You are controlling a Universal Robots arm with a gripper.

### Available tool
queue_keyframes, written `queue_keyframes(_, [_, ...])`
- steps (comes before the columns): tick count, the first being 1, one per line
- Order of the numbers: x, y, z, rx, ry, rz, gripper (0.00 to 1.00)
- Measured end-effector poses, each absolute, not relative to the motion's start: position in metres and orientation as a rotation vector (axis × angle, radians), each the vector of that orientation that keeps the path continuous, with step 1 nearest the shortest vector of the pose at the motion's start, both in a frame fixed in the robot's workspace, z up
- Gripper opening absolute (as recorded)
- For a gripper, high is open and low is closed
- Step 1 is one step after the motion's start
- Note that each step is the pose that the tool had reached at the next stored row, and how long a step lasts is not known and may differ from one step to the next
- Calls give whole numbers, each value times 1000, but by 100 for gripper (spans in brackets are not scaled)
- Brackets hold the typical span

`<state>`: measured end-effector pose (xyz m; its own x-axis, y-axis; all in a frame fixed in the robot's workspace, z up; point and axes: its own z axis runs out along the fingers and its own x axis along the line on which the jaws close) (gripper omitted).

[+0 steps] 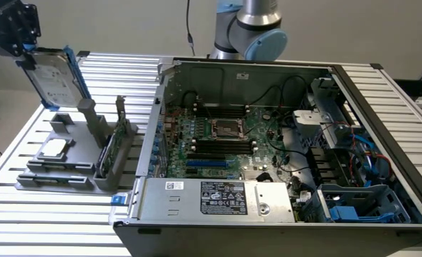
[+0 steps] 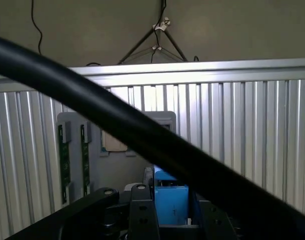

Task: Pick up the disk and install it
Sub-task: 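Pick up the disk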

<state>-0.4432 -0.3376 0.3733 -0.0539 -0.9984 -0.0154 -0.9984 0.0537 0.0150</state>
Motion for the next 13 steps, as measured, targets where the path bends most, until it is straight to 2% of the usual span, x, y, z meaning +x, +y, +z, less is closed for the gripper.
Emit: queue_keyframes(13, [-423, -349, 431, -2158, 2276, 43, 33])
